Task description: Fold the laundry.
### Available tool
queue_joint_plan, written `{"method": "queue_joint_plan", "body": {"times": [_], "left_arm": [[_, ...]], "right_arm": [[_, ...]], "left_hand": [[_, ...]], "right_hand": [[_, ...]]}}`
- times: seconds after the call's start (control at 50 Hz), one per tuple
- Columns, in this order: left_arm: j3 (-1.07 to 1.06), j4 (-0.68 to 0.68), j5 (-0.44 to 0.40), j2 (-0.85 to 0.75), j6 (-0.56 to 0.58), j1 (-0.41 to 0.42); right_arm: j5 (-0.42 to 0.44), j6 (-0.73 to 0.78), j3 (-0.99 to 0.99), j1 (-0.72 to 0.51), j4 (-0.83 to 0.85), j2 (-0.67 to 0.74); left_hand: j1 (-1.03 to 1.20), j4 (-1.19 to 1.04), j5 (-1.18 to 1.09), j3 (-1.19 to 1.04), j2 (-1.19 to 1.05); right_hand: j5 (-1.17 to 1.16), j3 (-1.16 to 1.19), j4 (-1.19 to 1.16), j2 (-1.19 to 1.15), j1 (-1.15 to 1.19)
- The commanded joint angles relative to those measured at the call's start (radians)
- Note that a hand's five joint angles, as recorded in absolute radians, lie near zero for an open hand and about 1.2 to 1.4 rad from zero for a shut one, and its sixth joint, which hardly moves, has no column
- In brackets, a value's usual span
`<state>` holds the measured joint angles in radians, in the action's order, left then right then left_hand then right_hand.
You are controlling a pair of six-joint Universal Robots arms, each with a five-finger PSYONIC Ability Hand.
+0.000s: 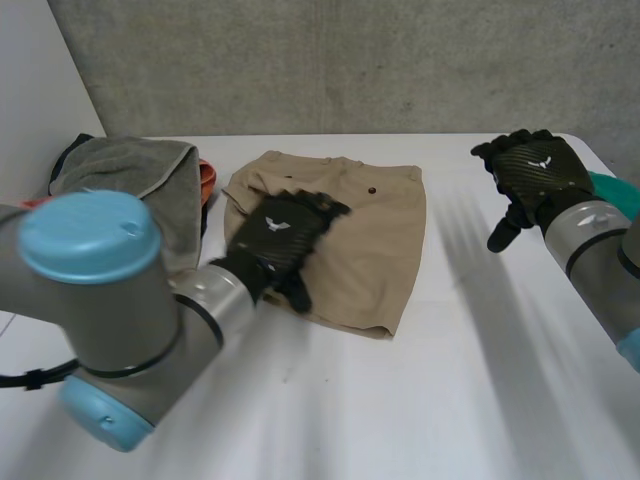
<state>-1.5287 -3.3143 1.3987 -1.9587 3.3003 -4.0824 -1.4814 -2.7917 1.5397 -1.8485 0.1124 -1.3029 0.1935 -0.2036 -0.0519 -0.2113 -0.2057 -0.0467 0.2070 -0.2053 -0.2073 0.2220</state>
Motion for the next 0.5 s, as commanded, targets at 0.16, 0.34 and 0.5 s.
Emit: {"method": "queue_joint_plan", "body": {"times": [0.16, 0.34, 0.5], "left_arm": [[0.228, 0.004, -0.104, -0.305, 0.077, 0.128], [0.318, 0.006, -0.093, -0.411, 0.153, 0.135], [0.380, 0.004, -0.064, -0.474, 0.174, 0.134]], "right_arm": [[0.042, 0.023, 0.210, 0.075, 0.131, -0.015], [0.070, 0.028, 0.215, 0.106, 0.138, -0.009], [0.072, 0.028, 0.218, 0.104, 0.139, -0.003]], "left_hand": [[0.325, -0.315, -0.292, -0.307, -0.313], [0.363, -0.353, -0.331, -0.346, -0.351], [0.448, -0.438, -0.415, -0.431, -0.436]], "right_hand": [[0.047, -0.032, 0.031, 0.033, -0.047], [0.047, -0.032, 0.031, 0.033, -0.047], [0.047, -0.032, 0.031, 0.033, -0.047]]}}
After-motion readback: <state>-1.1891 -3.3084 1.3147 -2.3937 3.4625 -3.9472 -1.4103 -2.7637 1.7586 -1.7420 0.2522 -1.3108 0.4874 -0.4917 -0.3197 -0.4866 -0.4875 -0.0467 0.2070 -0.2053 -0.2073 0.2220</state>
